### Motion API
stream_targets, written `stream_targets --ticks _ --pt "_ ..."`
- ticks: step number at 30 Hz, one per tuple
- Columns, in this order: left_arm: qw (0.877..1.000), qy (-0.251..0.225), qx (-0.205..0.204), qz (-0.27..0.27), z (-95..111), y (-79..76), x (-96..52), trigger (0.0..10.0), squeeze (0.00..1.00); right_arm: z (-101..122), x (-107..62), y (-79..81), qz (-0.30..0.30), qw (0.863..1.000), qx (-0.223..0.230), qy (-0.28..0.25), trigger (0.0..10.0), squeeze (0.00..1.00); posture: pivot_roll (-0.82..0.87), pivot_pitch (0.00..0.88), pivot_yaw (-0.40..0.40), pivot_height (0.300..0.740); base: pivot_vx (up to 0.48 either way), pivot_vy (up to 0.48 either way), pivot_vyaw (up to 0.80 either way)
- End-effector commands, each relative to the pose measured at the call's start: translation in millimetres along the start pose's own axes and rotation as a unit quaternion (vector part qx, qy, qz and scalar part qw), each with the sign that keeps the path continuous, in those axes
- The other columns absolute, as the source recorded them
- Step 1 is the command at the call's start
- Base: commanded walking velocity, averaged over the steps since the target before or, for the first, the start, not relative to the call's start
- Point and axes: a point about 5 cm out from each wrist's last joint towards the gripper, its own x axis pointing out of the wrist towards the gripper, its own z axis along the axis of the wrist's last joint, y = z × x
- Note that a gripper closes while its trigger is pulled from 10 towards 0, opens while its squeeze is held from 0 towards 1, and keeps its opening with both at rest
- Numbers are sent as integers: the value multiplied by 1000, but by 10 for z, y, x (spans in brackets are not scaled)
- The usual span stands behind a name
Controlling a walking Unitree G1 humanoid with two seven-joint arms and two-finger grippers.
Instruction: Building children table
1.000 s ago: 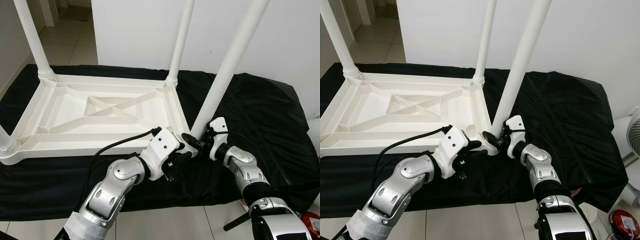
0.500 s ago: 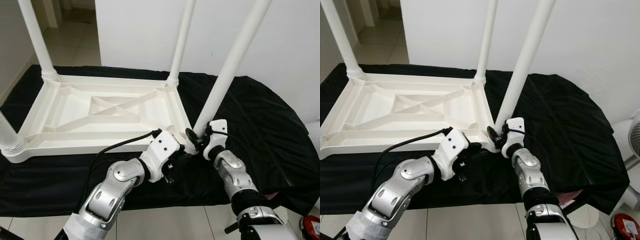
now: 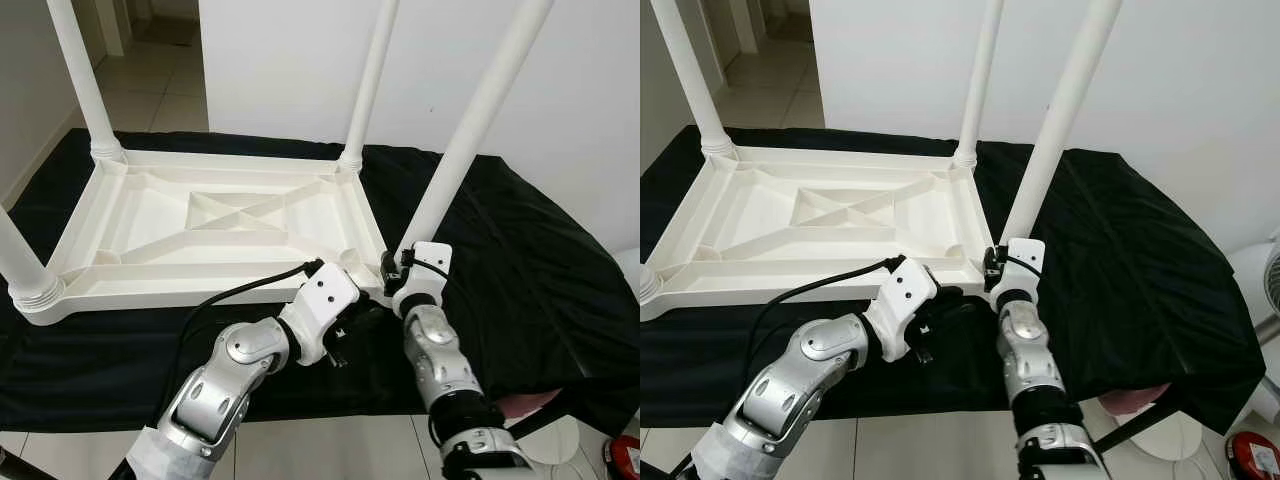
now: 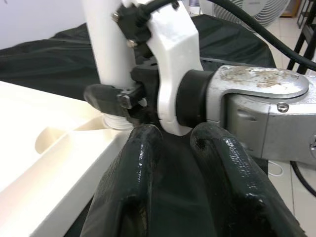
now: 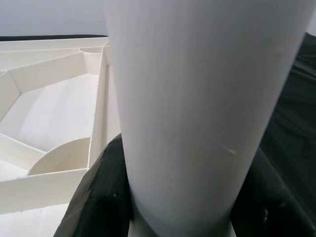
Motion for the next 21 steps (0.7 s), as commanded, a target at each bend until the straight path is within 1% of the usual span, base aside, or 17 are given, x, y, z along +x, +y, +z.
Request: stream_targets --ticks 1,4,5,10,16,17,18,19,21 --pt "1000 -3 -2 -1 9 -52 26 10000 0 -149 -47 -89 -19 999 -1 36 10000 0 -13 0 -103 740 0 0 0" --pt "1000 -3 -2 -2 9 -56 27 10000 0 -135 -44 -105 -17 999 -4 34 10000 0 -12 0 -105 740 0 0 0" --pt "1000 -3 -1 -1 11 -49 26 10000 0 -111 -46 -119 -19 999 -7 28 10000 1000 -12 0 -105 740 0 0 0" --pt "1000 -2 0 -1 10 -43 20 10000 0 -15 -92 -81 13 1000 -3 -5 10000 1000 -11 0 -109 740 0 0 0" --pt "1000 -2 -1 -1 6 -51 17 10000 0 6 -133 -92 24 1000 2 -14 10000 1000 -11 0 -109 740 0 0 0" --pt "1000 -2 -1 -1 4 -52 16 10000 0 24 -167 -111 40 999 3 -23 10000 1000 -11 0 -109 740 0 0 0" --pt "1000 -2 -1 -1 4 -52 16 10000 0 24 -167 -111 40 999 3 -23 10000 1000 -11 0 -109 740 0 0 0" --pt "1000 -1 -1 -1 3 -54 15 10000 0 33 -202 -139 52 998 7 -28 10000 1000 -12 0 -111 740 0 0 0" --pt "1000 -2 -1 1 4 -51 12 10000 0 46 -274 -215 96 995 9 -29 10000 1000 -12 0 -111 740 0 0 0"
